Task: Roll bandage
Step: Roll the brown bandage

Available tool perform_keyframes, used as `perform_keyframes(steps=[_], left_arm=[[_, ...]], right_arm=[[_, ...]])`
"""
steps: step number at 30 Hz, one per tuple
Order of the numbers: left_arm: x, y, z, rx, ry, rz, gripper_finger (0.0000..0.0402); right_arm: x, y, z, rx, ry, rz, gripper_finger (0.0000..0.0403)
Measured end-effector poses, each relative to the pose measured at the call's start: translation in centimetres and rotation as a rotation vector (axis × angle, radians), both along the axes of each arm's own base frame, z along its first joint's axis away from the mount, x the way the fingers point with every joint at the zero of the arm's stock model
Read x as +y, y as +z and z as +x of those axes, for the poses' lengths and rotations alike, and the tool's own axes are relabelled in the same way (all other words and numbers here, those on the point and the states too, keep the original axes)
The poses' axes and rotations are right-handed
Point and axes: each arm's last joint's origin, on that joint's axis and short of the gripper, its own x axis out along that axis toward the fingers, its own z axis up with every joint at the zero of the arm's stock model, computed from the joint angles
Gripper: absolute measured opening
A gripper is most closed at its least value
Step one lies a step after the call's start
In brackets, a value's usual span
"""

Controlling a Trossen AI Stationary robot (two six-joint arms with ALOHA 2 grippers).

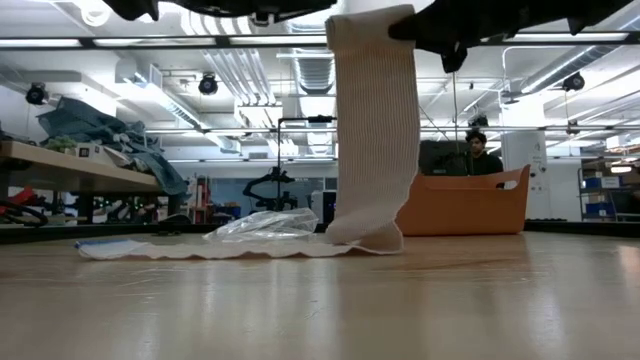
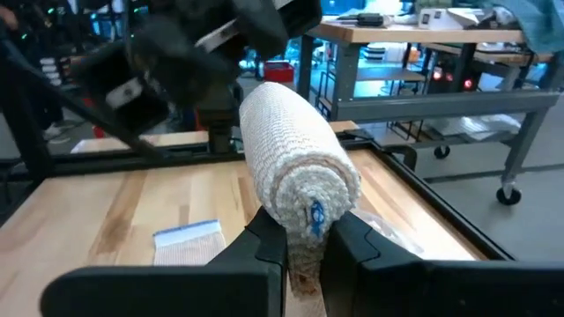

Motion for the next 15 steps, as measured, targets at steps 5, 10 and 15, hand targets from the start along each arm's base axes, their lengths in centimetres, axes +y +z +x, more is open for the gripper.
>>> perform_keyframes(steps=[5,10,15], left_arm=[[-0.1,1.2,-0.9,-0.062,-0.013,-0.104,0.0144],[-0.7,5.3,-4.1,-0.256,-0.084,-0.267,0.0155],[-0.9,5.9,-5.9,-0.208,-0.173,-0.368,0.0164]], right_arm=[[1.5,0.6,0.0,-0.05,0.068,-0.13,0.0028],[4.0,1.7,-0.6,-0.05,0.014,-0.354,0.0028],[5.9,2.8,-0.9,-0.011,-0.08,-0.543,0.0028]])
